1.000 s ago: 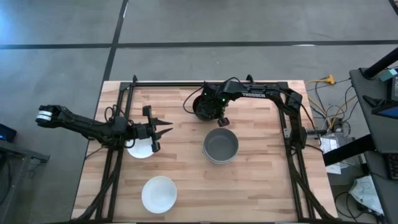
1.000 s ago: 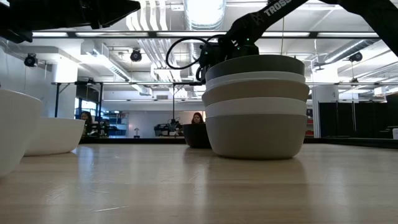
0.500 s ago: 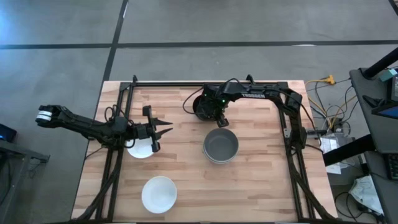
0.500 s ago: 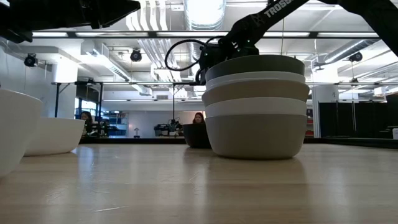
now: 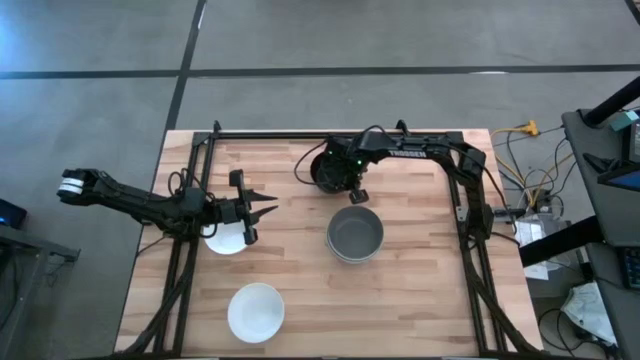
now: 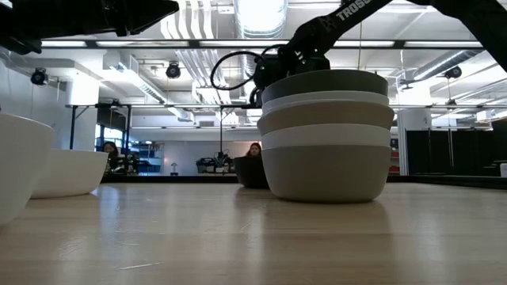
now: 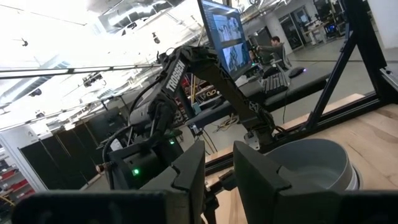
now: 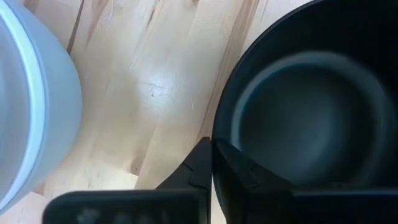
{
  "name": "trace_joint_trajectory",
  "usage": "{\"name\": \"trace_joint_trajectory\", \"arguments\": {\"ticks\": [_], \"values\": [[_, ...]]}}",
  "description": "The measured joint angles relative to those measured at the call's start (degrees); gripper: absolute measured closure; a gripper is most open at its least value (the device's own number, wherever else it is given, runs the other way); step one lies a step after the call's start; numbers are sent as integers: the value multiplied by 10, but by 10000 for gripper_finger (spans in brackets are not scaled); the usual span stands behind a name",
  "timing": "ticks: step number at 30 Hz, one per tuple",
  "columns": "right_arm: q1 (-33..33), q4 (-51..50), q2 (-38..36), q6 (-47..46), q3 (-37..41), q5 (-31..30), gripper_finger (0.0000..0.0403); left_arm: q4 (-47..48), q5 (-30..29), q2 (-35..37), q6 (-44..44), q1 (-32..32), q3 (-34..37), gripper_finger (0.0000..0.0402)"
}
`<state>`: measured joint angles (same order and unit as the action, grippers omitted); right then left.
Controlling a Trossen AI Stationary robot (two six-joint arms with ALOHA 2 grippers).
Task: Nest bowls inside each other
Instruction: Stack the black bowl on top of the green bowl
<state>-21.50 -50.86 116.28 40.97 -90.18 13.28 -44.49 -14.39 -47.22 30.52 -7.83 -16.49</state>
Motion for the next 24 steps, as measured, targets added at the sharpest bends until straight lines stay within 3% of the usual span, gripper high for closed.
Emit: {"name": "trace_joint_trajectory", "arguments": {"ticks": [15, 24], "values": [[16, -40, -104, -18, -29, -34, 394, 0, 0, 0, -1, 0, 0, 332], [77, -104, -186, -68, -26, -90, 394, 0, 0, 0, -1, 0, 0, 332]]}}
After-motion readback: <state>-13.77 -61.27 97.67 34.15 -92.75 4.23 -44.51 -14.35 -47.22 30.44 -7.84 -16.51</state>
